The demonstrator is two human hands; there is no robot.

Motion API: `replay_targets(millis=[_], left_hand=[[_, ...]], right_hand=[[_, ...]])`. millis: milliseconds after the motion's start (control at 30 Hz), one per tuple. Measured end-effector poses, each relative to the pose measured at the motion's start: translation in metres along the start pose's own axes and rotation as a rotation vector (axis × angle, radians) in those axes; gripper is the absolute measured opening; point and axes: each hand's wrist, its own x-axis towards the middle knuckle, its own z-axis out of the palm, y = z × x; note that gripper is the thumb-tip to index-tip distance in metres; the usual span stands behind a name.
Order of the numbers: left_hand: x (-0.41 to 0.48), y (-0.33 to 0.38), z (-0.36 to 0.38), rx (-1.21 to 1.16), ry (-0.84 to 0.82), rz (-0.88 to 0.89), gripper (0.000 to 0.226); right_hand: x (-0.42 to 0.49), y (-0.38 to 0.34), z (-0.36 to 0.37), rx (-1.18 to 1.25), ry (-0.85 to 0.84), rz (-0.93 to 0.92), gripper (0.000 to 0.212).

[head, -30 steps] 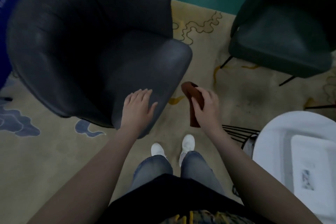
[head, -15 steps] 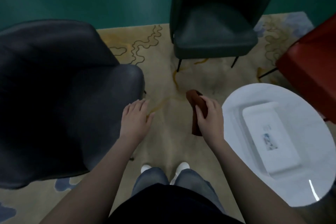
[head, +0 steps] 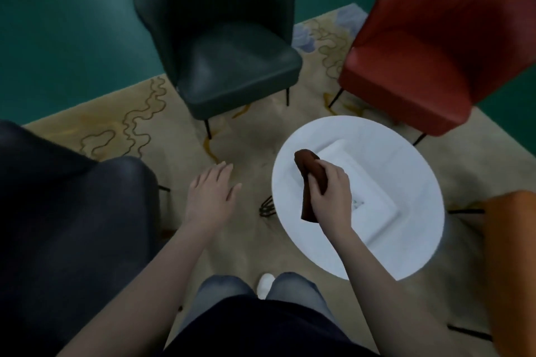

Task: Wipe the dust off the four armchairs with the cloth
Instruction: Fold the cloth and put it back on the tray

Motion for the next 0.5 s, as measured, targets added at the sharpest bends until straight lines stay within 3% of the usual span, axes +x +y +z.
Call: replay_targets(millis=[500], left_hand=[[0.112, 0.124, 0.011, 0.061, -0.143, 0.534, 0.051]], right_hand=[[0.008, 0.055, -0.069, -0.034, 0.400, 0.409, 0.034]])
